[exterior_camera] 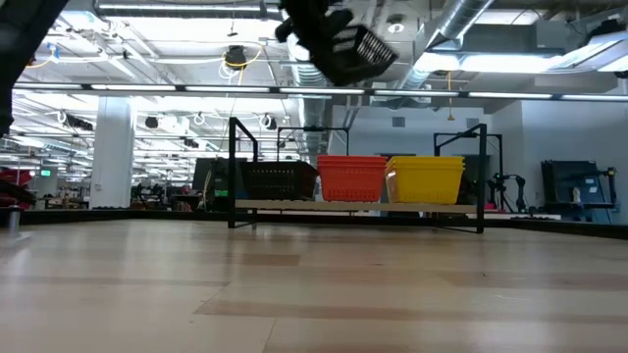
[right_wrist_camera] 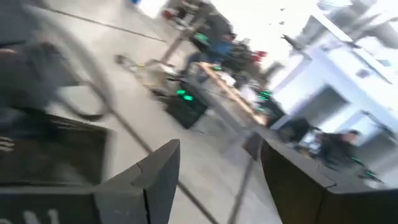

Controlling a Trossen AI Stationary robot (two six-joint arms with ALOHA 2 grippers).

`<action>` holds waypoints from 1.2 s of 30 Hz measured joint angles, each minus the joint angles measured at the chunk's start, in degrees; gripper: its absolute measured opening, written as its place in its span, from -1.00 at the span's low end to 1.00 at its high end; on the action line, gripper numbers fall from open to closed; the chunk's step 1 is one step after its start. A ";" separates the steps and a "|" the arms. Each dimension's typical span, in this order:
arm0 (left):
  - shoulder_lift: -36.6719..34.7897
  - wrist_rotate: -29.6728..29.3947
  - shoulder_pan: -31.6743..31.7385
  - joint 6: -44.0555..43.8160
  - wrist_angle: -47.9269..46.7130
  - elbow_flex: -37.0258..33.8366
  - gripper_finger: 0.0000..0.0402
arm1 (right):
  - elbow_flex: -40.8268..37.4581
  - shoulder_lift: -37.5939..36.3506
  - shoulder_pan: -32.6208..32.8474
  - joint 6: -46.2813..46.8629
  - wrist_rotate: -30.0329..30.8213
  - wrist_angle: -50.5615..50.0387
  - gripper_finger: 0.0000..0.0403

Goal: Stack baskets on shelf by color
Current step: Stack the black bin on top of the other black bin on the shelf

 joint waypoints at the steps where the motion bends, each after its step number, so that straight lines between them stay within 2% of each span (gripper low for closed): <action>1: 0.00 -0.40 0.58 -1.16 -2.20 0.00 -1.00 | 0.44 -0.38 0.48 -0.43 2.23 -0.61 0.20; 7: -0.26 -3.35 4.86 -9.31 -19.07 0.00 -1.00 | 0.72 -4.42 4.40 3.80 12.49 -8.63 0.10; 11: -1.11 -3.58 7.64 -12.41 -24.42 0.00 -1.00 | 0.72 -7.14 6.77 13.36 14.19 -16.40 0.04; 19: -4.22 0.93 9.92 -14.40 -20.51 0.00 -1.00 | 0.72 -10.60 8.79 31.84 13.69 -32.22 -0.05; 24: -4.90 0.30 9.94 -16.47 -23.26 0.00 -1.00 | 0.72 -10.82 8.66 35.20 12.62 -36.33 -0.08; 28: -4.98 2.06 9.66 -16.90 -23.25 -0.75 -1.00 | 0.72 -10.80 8.65 35.33 12.34 -37.03 -0.09; 32: -7.83 4.66 9.55 -16.60 -19.99 -6.82 -0.99 | 0.72 -10.56 8.65 35.31 12.31 -37.54 -0.10; 36: -15.96 5.46 10.77 -18.84 -17.04 -16.44 -0.99 | 0.67 -10.61 8.65 35.27 12.27 -37.63 -0.11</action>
